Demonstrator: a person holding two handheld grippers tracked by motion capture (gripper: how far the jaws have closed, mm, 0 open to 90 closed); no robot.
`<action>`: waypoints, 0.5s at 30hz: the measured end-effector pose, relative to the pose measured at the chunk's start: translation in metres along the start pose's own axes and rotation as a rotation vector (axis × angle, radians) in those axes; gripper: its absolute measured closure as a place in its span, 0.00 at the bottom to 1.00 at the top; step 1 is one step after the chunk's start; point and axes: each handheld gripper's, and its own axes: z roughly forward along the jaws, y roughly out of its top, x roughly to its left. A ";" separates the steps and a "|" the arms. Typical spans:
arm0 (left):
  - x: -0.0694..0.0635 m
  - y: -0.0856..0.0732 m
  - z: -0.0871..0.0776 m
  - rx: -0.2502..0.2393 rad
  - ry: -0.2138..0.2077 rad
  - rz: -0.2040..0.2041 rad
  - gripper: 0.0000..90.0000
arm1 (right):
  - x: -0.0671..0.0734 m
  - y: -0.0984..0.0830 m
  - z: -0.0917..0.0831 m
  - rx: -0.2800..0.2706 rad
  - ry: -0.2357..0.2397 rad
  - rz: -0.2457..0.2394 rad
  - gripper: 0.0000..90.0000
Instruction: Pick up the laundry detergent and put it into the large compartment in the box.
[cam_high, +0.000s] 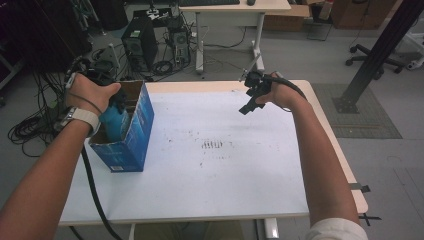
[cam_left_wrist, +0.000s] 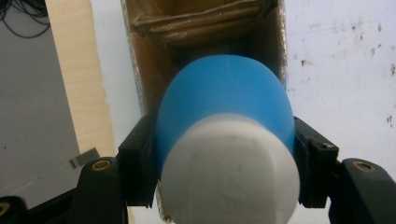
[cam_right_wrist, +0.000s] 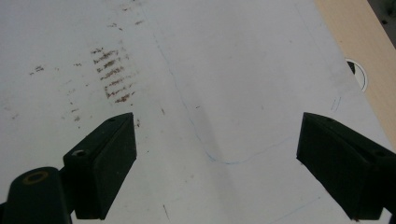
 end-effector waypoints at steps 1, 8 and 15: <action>0.000 0.000 0.002 0.002 -0.001 0.001 0.42 | 0.000 0.000 0.000 0.004 -0.001 -0.002 0.13; -0.001 0.000 0.015 0.003 -0.007 0.011 0.42 | 0.000 -0.001 0.001 0.006 -0.005 0.000 0.13; -0.003 -0.001 0.026 0.003 -0.002 0.025 0.42 | 0.000 -0.001 0.001 0.004 -0.006 0.000 0.13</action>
